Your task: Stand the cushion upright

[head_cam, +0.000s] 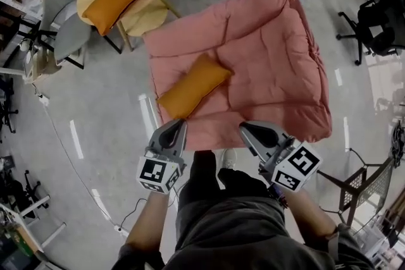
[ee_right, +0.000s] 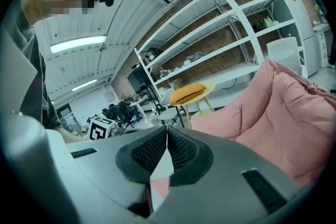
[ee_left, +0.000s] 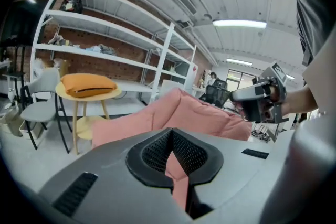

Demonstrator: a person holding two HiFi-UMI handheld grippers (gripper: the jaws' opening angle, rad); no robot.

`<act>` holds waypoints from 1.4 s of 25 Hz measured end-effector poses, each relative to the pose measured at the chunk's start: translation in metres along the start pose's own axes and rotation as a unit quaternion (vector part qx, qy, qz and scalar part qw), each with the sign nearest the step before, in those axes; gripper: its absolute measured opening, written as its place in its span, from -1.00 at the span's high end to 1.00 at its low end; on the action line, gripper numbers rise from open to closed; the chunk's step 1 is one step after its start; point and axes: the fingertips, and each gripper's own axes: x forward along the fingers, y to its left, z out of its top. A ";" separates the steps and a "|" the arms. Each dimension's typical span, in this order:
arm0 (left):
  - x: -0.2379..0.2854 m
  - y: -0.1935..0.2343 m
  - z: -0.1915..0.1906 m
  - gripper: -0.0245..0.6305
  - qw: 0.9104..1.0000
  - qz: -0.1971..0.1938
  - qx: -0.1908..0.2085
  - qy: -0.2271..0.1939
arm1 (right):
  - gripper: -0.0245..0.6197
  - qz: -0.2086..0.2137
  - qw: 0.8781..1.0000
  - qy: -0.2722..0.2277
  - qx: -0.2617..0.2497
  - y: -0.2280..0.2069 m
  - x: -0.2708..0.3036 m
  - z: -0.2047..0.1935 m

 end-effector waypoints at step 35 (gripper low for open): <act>0.110 0.169 -0.362 0.50 0.924 -0.079 -0.206 0.312 | 0.87 -0.018 0.991 0.091 0.094 -0.054 0.145 -0.110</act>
